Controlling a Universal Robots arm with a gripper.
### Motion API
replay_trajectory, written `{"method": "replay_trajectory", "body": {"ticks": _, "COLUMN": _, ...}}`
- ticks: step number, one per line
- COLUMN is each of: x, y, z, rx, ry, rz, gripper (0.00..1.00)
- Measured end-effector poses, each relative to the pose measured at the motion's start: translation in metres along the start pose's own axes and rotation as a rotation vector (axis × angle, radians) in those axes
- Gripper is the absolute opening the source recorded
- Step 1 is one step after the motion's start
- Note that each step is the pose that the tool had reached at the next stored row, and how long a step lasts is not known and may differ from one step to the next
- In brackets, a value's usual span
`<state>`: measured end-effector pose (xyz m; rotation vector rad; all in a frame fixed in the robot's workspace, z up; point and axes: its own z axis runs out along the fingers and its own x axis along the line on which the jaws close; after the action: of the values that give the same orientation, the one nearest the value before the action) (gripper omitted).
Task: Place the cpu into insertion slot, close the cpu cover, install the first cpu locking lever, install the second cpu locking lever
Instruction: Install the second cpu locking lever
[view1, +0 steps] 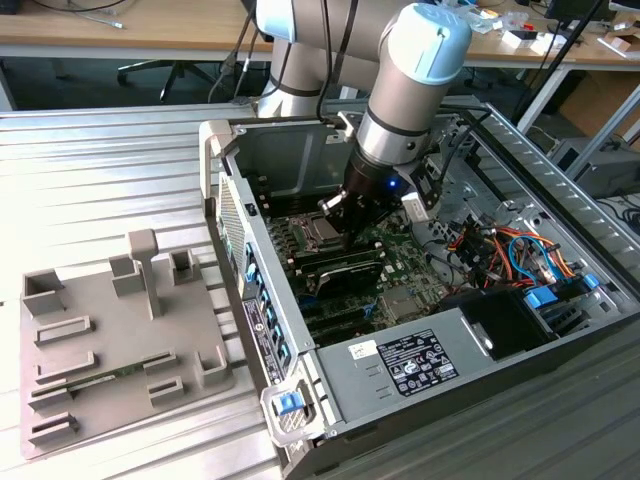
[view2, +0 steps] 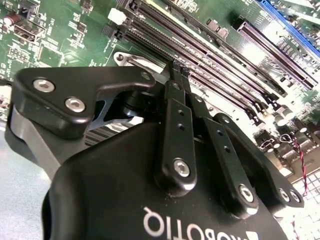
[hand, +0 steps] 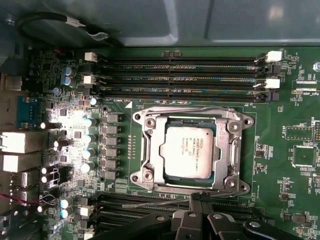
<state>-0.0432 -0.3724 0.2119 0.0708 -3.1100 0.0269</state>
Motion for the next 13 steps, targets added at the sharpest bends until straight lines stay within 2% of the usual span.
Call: {"method": "replay_trajectory", "body": {"ticks": 13, "x": 0.011, "y": 0.0005, "z": 0.0006, "rx": -0.0001, "ry": -0.0001, "rz": 0.0, "gripper": 0.11}}
